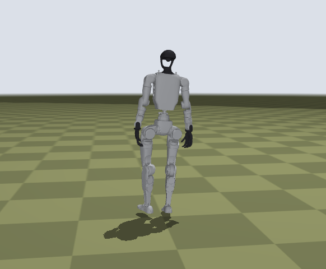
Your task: In place motions
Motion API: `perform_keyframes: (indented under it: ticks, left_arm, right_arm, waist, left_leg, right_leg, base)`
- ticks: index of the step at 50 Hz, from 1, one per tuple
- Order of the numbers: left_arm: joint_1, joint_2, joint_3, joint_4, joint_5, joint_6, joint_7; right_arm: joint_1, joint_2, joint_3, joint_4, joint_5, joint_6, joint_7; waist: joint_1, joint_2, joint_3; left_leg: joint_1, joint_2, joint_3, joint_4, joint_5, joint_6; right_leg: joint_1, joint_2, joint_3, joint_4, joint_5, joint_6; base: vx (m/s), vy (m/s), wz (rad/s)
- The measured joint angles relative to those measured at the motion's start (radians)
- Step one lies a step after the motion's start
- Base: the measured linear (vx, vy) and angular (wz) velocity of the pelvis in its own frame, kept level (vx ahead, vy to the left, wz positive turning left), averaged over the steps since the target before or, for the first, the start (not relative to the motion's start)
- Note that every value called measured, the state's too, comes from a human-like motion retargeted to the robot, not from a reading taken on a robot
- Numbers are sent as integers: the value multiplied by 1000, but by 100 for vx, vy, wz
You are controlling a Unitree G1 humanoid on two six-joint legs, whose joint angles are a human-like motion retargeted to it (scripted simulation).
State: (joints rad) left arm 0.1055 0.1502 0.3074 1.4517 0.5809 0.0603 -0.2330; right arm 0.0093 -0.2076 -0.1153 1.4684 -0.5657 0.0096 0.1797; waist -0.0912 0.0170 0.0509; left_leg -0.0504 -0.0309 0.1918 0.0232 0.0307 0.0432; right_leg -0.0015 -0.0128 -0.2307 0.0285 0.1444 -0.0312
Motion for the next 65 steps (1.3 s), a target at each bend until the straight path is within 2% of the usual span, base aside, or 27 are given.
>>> perform_keyframes:
  ticks: [5, 6, 10, 15, 17, 18, 20, 23, 25, 30, 33, 37, 42, 45, 51, 52, 55, 60, 61, 62, 63, 65]
  left_arm:
    - [53, -11, 32, -12, 116, 71, -29]
    - [59, -17, 47, -10, 116, 78, -44]
    - [81, -48, 131, 15, 70, 100, -103]
    - [77, -63, 196, 25, -25, 108, -65]
    - [71, -59, 199, 19, -49, 98, -56]
    - [67, -59, 200, 16, -58, 90, -60]
    - [69, -64, 208, 5, -70, 80, -71]
    - [59, -54, 197, -13, -82, 59, -86]
    - [53, -47, 195, -32, -88, 50, -84]
    - [31, -34, 193, -56, -181, 10, -36]
    - [10, -40, 223, -45, -288, -30, -42]
    - [-32, -64, 300, -9, -434, -39, -39]
    - [-48, -88, 373, 21, -588, -58, -33]
    - [-45, -99, 398, 30, -638, -75, -15]
    - [-11, -115, 412, 31, -707, -155, 64]
    - [-2, -118, 419, 30, -712, -162, 73]
    - [4, -123, 437, 35, -722, -166, 78]
    - [38, -139, 438, 19, -667, -125, 46]
    - [51, -143, 428, 17, -650, -122, 40]
    - [64, -143, 417, 16, -621, -112, 30]
    - [73, -138, 406, 17, -572, -89, 12]
    - [93, -128, 381, 22, -450, -41, -17]
  right_arm:
    - [11, -5, -21, 24, 1, 6, -2]
    - [11, -8, -27, 29, -4, 8, -3]
    - [17, -18, -32, 50, -34, 19, -19]
    - [10, -31, -28, 74, -66, 33, -31]
    - [5, -36, -30, 83, -70, 40, -31]
    - [3, -39, -32, 88, -72, 43, -31]
    - [4, -43, -24, 98, -69, 49, -36]
    - [-13, -46, -23, 112, -56, 58, -46]
    - [-28, -44, -20, 116, -45, 58, -50]
    - [-65, -38, 1, 112, -26, 50, -32]
    - [-88, -31, 15, 103, -30, 46, -27]
    - [-126, -25, 35, 92, -33, 41, -16]
    - [-141, -8, 49, 63, -37, 28, -3]
    - [-131, -2, 53, 47, -40, 17, 3]
    - [-92, 5, 38, 77, -58, 24, -16]
    - [-79, 7, 36, 85, -61, 26, -22]
    - [-54, -2, 22, 115, -68, 36, -36]
    - [-16, -24, 5, 163, -88, 57, -60]
    - [-3, -23, 7, 165, -90, 59, -68]
    - [6, -25, 8, 168, -93, 62, -75]
    - [7, -33, 5, 175, -98, 67, -80]
    - [16, -46, -4, 184, -108, 72, -89]
  waist:
    - [-33, 14, -24]
    - [-65, 10, -28]
    - [-131, 6, -54]
    - [-135, 11, -68]
    - [-125, 16, -66]
    - [-111, 16, -64]
    - [1, 1, -55]
    - [29, 15, -28]
    - [50, 32, 0]
    - [149, 64, 91]
    - [218, 53, 143]
    - [302, 21, 193]
    - [322, -11, 224]
    - [307, -9, 211]
    - [247, 16, 136]
    - [238, 15, 119]
    - [186, 17, 66]
    - [118, -5, 11]
    - [105, -9, -5]
    - [91, -9, -16]
    - [75, -2, -20]
    - [35, 31, -33]
  left_leg:
    - [-25, 14, -30, 32, 4, -18]
    - [-45, 19, -66, 64, -5, -36]
    - [-111, 31, -135, 177, -52, -73]
    - [-223, 69, -157, 409, -145, -86]
    - [-284, 81, -159, 523, -165, -49]
    - [-305, 75, -144, 566, -171, -8]
    - [-233, -12, -21, 445, -105, 111]
    - [-285, -81, -155, 401, -46, 14]
    - [-323, -95, -212, 328, -13, -64]
    - [-459, 4, -166, 151, -15, -234]
    - [-574, 53, -158, 132, -35, -300]
    - [-704, 83, -130, 135, -60, -305]
    - [-758, 86, -157, 161, -71, -305]
    - [-737, 92, -154, 184, -72, -305]
    - [-596, 122, -134, 254, -62, -305]
    - [-557, 122, -133, 272, -56, -297]
    - [-474, 63, -148, 360, -43, -215]
    - [-255, -37, -136, 426, 15, -27]
    - [-195, -53, -127, 382, 21, -26]
    - [-135, -68, -116, 335, -14, -19]
    - [-77, -84, -102, 282, -135, 4]
    - [13, -58, 36, 136, -175, 53]
  right_leg:
    - [9, 16, 4, -3, -14, -16]
    - [14, 5, -23, -5, -17, -16]
    - [18, -15, -77, -11, -15, -24]
    - [2, -21, -55, -11, -12, -47]
    - [-2, -22, -46, -12, -10, -54]
    - [-3, -25, -37, -10, -8, -57]
    - [-12, -27, 66, -1, 2, -66]
    - [-6, -21, 65, 7, 0, -73]
    - [1, -3, 64, 12, 0, -81]
    - [48, 43, 68, 4, 12, -104]
    - [71, 31, 89, -2, 22, -109]
    - [64, -41, 124, 24, 23, -84]
    - [60, -88, 146, 59, 9, -69]
    - [59, -83, 141, 59, 5, -68]
    - [53, -16, 97, 25, 7, -90]
    - [50, -5, 93, 16, 8, -94]
    - [28, -4, 60, 3, 7, -86]
    - [12, -35, 34, -3, 2, -66]
    - [7, -35, 32, -6, 2, -62]
    - [6, -33, 29, -7, 0, -59]
    - [11, -28, 25, -4, -6, -55]
    - [26, 2, 11, -7, -18, -50]
  base:
    - [-9, -10, 38]
    - [-11, -7, 110]
    - [-11, -7, 85]
    - [-14, -1, 17]
    - [-20, -1, -7]
    - [-16, 2, -89]
    - [-14, 2, -179]
    - [-16, 2, -41]
    - [-18, -1, -21]
    - [-15, -4, -41]
    - [-14, 1, -57]
    - [-12, 16, -61]
    - [-2, 7, -17]
    - [2, 0, 7]
    - [9, -14, 29]
    - [13, -20, 16]
    - [14, -2, 63]
    - [21, 4, 46]
    - [21, 2, 21]
    - [22, 5, 12]
    - [26, 9, 17]
    - [31, 11, 37]
